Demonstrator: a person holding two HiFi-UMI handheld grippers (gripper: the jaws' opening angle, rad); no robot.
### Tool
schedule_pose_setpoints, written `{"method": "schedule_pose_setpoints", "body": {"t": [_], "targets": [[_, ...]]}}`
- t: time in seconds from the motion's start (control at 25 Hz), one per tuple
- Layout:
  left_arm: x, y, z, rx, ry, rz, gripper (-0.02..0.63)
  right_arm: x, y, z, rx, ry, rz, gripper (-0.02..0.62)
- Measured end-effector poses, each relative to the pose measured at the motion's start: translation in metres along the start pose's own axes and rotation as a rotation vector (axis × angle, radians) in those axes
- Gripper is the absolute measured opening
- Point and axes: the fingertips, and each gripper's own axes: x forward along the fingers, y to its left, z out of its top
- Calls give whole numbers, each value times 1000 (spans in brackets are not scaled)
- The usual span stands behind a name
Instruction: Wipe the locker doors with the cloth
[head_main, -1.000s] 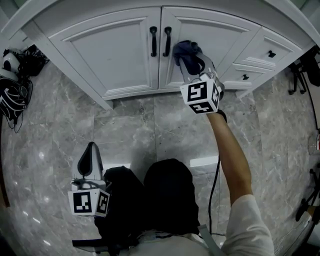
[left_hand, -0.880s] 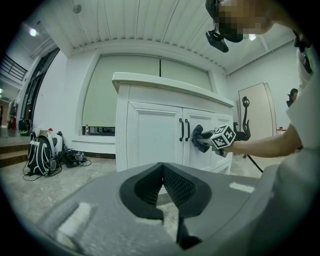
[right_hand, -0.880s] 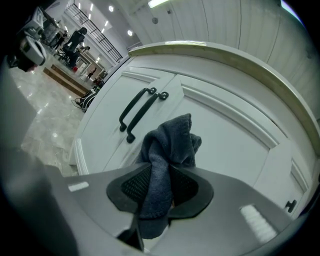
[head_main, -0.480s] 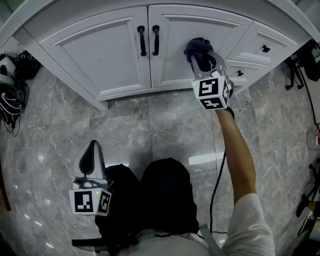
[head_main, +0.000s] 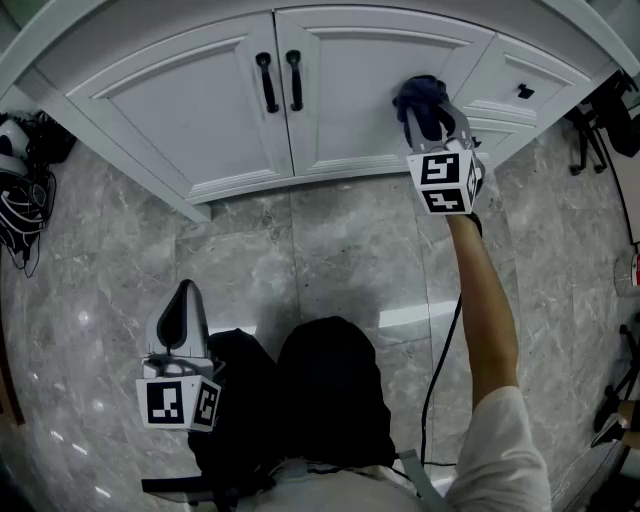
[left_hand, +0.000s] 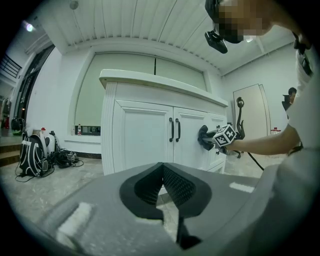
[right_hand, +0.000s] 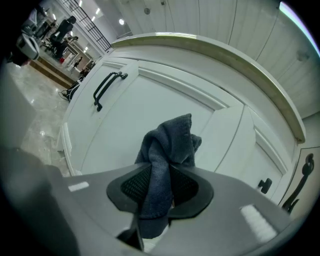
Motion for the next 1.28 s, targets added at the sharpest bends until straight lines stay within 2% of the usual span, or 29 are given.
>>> {"method": "schedule_pose_setpoints", "body": {"t": [0.28,0.72,1.28], "targets": [[-1,0,-1,10,5,4,2,-1,-1,-11,21,2,-26,103],[-2,6,-5,3,11,12,2,6,23,-43,36,53,-11,103],[-6,15,-9,-13,7,14,2,16,80,-4,72,19,30,103]]}}
